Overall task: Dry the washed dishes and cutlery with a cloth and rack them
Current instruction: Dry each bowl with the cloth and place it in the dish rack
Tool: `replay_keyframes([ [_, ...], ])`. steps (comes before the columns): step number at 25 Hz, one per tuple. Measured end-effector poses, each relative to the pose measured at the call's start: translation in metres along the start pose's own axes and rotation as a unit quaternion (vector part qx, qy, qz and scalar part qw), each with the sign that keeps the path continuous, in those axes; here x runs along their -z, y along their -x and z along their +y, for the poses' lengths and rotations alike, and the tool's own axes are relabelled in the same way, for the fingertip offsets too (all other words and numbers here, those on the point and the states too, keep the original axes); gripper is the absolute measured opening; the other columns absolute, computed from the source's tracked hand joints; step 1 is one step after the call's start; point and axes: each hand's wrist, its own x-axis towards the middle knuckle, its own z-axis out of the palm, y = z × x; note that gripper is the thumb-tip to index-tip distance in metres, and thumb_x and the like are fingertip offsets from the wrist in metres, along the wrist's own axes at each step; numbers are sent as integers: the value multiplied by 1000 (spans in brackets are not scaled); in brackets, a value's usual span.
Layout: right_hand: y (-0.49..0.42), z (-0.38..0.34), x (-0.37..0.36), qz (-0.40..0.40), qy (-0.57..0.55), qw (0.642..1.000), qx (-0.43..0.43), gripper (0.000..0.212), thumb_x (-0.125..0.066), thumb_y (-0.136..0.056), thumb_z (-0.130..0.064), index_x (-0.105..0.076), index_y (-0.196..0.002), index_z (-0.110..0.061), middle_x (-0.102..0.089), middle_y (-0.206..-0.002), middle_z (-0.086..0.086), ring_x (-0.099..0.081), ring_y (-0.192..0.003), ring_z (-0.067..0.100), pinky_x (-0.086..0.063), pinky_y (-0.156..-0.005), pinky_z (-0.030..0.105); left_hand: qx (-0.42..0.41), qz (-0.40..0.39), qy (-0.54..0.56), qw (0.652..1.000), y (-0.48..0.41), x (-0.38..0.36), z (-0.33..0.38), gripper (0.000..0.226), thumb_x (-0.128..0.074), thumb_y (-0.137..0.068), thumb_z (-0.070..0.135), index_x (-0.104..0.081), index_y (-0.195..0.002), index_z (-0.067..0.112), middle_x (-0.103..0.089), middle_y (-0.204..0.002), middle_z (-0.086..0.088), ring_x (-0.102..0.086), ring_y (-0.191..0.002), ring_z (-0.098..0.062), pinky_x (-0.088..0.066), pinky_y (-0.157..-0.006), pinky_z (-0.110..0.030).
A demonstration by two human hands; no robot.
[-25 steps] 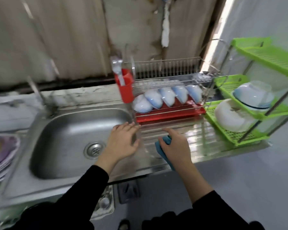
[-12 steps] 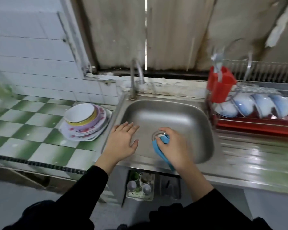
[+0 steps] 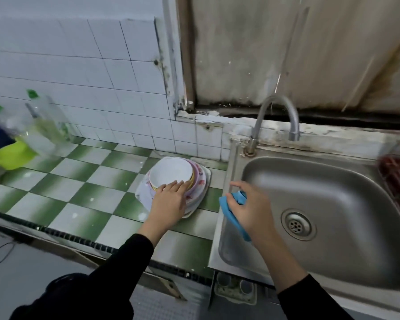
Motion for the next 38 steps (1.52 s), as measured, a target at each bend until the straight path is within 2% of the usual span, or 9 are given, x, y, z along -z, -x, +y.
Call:
replay_keyframes([
  [4, -28, -17, -27, -12, -3, 1000, 28, 28, -68, -88, -23, -67, -115, -16, -68, -104, 2, -56, -85, 10, -39, -77, 17, 51, -90, -24, 994, -23, -12, -30, 59, -41, -94, 15, -27, -151, 23, -42, -150, 1, -35, -140, -19, -22, -112, -35],
  [14, -85, -20, -66, -75, -28, 997, 21, 30, -70, -88, -26, -67, -117, -17, -69, -110, -1, -59, -91, 8, -41, -80, 16, 57, -106, -9, 993, -39, -24, -45, 59, -42, -94, 8, -30, -149, 26, -67, -110, -3, -56, -111, -23, -16, -114, -37],
  [19, -104, -4, -72, -122, -52, 991, 10, 27, -70, -87, -26, -68, -114, -21, -68, -103, -2, -59, -78, 1, -43, -70, 11, 60, -75, 55, 994, -34, -32, -43, 60, -49, -92, 4, -36, -147, 25, -66, -104, -4, -55, -102, -25, -29, -106, -37],
  [22, -111, 4, -75, -144, -49, 988, 17, 27, -70, -87, -27, -68, -114, -22, -68, -99, 0, -59, -75, 1, -40, -62, 5, 16, -2, 106, 994, -28, -36, -44, 62, -60, -87, -3, -47, -140, 27, -60, -83, -5, -53, -79, -24, -41, -82, -36],
  [24, -115, 5, -75, -147, -48, 988, 15, 28, -70, -87, -28, -68, -114, -22, -68, -98, 1, -59, -73, 2, -38, -58, 2, -7, 46, 130, 990, -27, -35, -47, 68, -66, -81, -6, -48, -135, 31, -53, -74, -4, -46, -68, -20, -37, -67, -28],
  [27, -118, 3, -70, -144, -52, 988, 15, 27, -70, -87, -25, -68, -114, -21, -67, -98, 0, -58, -74, 4, -36, -57, -1, -5, 76, 191, 979, -31, -25, -49, 50, -55, -88, 3, -54, -131, 28, -58, -79, -7, -53, -71, -22, -45, -67, -28],
  [30, -122, -2, -65, -116, -68, 991, 17, 25, -71, -86, -22, -69, -111, -17, -64, -92, -3, -56, -77, 7, -35, -58, -3, 57, 72, 275, 957, -37, -11, -49, 38, -51, -91, -2, -66, -122, 14, -67, -94, -12, -63, -86, -25, -54, -80, -35],
  [34, -124, -7, -61, -93, -89, 992, 10, 23, -72, -86, -19, -70, -109, -17, -65, -92, -4, -54, -74, 0, -36, -61, -4, 130, 44, 313, 940, -42, 2, -53, 44, -47, -90, -11, -68, -119, 14, -68, -93, -8, -63, -87, -19, -49, -79, -26],
  [38, -125, -7, -57, -95, -117, 988, -18, 19, -70, -87, -17, -69, -106, -18, -60, -93, -10, -54, -76, -7, -36, -63, -4, 238, 50, 409, 880, -55, 21, -51, 33, -50, -96, -1, -69, -116, 18, -66, -85, 3, -51, -60, 2, -45, -60, -12],
])
